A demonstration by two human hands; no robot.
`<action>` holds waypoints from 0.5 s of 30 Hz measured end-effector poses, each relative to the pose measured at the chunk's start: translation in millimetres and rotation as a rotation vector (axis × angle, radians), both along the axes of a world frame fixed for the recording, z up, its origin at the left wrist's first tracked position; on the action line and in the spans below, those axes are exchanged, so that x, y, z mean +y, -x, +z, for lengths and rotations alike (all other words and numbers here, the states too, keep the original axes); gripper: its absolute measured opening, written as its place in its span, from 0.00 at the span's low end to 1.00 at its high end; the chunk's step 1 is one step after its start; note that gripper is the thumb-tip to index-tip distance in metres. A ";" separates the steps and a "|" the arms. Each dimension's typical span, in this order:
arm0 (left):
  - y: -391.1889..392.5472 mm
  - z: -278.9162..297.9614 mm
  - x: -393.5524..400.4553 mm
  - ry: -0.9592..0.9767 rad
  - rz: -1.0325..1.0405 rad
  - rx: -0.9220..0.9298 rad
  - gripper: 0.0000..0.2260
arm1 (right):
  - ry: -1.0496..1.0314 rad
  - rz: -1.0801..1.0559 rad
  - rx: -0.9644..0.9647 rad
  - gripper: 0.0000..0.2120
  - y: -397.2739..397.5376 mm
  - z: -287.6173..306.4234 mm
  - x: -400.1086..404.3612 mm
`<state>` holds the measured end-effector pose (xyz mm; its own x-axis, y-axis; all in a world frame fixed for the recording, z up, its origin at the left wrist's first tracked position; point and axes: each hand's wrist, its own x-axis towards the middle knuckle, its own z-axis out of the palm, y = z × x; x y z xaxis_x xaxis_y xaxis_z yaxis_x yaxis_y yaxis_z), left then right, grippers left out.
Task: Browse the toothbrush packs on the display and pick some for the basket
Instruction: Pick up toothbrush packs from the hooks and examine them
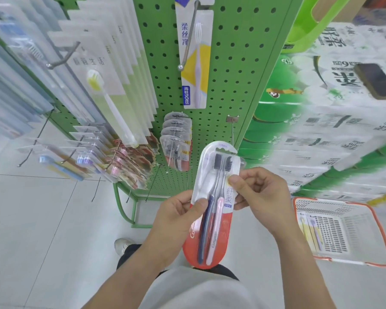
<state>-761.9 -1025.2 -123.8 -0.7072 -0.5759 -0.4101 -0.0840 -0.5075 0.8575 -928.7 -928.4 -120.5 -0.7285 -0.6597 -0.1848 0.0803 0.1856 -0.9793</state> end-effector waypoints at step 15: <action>-7.3 6.6 10.1 1.152 -0.157 -0.202 0.18 | 0.204 -0.100 -0.084 0.09 -41.9 13.5 -5.0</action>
